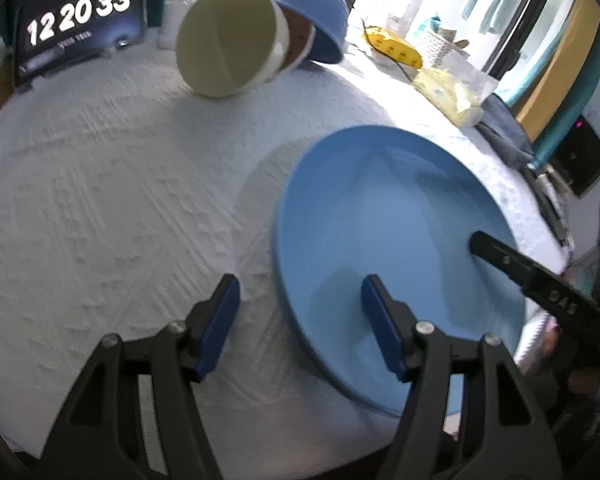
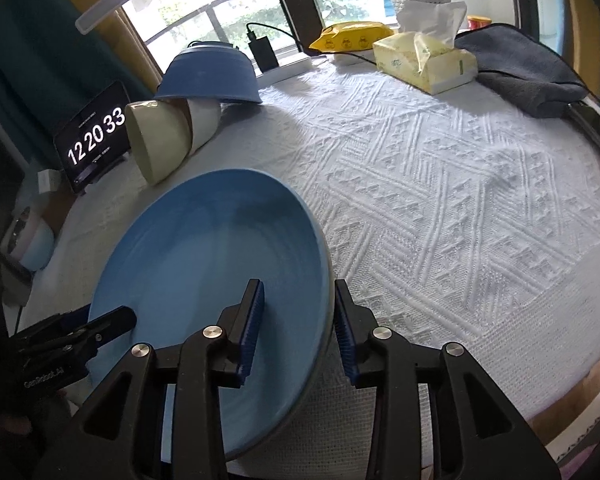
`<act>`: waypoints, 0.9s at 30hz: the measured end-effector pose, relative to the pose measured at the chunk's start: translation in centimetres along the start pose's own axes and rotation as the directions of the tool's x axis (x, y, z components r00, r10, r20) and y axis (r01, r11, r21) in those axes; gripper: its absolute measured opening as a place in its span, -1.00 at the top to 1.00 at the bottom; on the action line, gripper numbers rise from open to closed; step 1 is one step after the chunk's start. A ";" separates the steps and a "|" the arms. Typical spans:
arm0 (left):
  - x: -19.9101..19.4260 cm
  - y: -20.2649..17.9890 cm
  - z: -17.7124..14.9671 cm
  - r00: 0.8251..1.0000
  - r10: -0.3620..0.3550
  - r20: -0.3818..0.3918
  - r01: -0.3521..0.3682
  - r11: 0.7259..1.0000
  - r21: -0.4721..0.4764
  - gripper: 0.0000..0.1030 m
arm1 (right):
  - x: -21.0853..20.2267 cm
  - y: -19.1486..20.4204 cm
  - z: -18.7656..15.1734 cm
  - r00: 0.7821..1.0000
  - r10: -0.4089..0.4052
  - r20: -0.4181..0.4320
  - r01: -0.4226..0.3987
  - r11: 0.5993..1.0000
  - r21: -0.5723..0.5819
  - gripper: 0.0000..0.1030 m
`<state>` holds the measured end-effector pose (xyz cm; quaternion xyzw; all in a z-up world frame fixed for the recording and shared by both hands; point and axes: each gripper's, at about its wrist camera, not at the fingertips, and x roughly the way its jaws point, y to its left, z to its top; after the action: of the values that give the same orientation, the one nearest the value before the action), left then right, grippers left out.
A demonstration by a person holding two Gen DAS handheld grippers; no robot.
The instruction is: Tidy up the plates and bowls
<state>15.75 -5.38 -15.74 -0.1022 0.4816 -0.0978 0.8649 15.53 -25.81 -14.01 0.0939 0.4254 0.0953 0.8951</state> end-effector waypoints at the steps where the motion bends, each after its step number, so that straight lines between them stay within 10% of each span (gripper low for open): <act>1: 0.0 -0.2 -0.1 1.000 0.003 0.006 -0.004 1.000 0.008 -0.26 | 0.0 0.0 0.0 1.000 0.000 0.000 0.000 1.000 0.000 0.28; 27: -0.9 -0.7 -0.3 0.999 -0.020 0.040 0.018 0.999 0.046 -0.06 | 0.2 0.4 -0.1 1.000 -0.010 0.003 0.010 1.000 0.019 0.25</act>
<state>15.02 -5.88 -14.94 -0.0892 0.4608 -0.1150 0.8755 15.51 -25.39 -14.10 0.1003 0.4254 0.0865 0.8953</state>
